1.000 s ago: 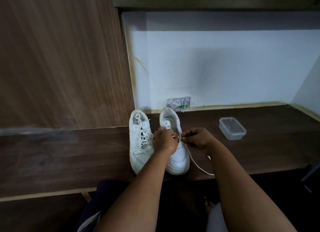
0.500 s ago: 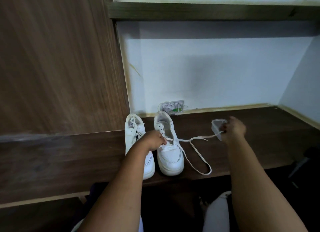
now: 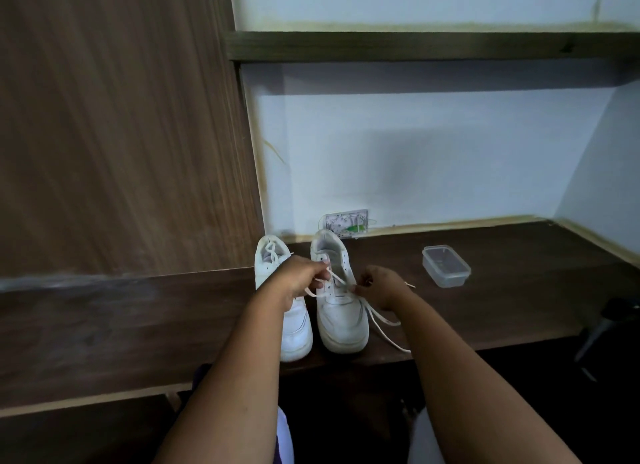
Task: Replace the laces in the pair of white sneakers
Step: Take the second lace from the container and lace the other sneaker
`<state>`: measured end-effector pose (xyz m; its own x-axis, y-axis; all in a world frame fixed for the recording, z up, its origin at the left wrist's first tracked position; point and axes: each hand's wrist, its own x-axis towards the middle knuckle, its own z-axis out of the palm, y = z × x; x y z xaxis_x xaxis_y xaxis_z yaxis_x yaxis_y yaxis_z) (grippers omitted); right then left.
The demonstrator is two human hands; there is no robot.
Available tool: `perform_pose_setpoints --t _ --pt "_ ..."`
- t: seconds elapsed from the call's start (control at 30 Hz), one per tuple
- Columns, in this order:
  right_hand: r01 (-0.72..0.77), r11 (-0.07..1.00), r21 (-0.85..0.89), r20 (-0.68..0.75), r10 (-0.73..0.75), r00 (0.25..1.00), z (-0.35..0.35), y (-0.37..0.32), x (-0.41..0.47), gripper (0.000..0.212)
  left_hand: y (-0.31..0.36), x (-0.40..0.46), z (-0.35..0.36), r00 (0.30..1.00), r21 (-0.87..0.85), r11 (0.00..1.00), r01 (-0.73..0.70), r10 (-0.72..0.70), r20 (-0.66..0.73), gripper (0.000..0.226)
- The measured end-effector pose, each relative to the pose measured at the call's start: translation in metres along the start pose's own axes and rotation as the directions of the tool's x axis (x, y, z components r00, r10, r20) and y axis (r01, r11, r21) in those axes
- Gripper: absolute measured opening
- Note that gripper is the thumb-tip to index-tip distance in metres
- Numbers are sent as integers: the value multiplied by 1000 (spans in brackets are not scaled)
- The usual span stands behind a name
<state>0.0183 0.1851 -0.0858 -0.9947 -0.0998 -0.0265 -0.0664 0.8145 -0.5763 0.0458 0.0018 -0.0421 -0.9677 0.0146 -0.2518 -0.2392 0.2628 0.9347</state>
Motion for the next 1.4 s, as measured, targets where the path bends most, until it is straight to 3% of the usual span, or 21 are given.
perform_pose_setpoints --t 0.1,0.17,0.23,0.37,0.43,0.53,0.6,0.7,0.83,0.9,1.03,1.1,1.17,1.23,1.33,1.4 --pt "8 999 53 11 -9 1000 4 1 0 22 4 0 -9 998 -258 965 53 -46 34 20" --pt "19 999 38 18 -20 1000 6 0 -1 12 4 0 -12 998 -312 948 59 -46 48 13" --pt "-2 1000 22 27 1 1000 4 -3 -1 20 2 0 -12 998 -293 955 54 -47 33 11" --pt "-104 994 32 83 101 991 -11 0 9 16 -5 5 -6 999 -68 997 24 -27 -45 11" --pt "-216 963 160 91 204 975 -21 11 11 11 -14 11 0 999 98 995 13 -8 -46 11" --pt "-298 926 232 -74 323 944 -47 36 12 19 -25 20 7 992 285 959 -4 39 -116 11" --pt "-411 842 350 -143 481 865 -65 55 11 27 -28 24 7 976 327 945 10 62 -209 12" --pt "-480 800 360 -329 591 737 -84 75 3 41 -29 26 8 961 429 903 24 98 -260 15" --pt "-410 807 425 -468 583 664 -84 72 0 43 -31 25 23 952 562 826 39 140 -272 25" --pt "-361 823 438 -489 555 673 -83 63 2 41 -32 23 37 942 572 819 55 148 -303 42" --pt "-318 877 361 -397 453 798 -76 55 1 34 -34 25 49 919 539 840 61 163 -359 58" --pt "-329 842 428 -417 507 754 -75 59 0 33 -33 27 47 920 517 855 50 162 -357 55" --pt "-313 773 551 -454 592 666 -78 68 2 37 -30 27 43 920 523 851 36 176 -349 45" --pt "-320 717 619 -422 647 635 -80 76 5 38 -29 26 42 924 512 858 31 171 -343 38" --pt "-311 764 565 -386 578 719 -70 76 9 33 -30 28 38 923 451 891 47 134 -360 44" --pt "-368 829 422 -314 514 798 -59 69 10 41 -31 30 36 924 423 904 69 103 -369 47"
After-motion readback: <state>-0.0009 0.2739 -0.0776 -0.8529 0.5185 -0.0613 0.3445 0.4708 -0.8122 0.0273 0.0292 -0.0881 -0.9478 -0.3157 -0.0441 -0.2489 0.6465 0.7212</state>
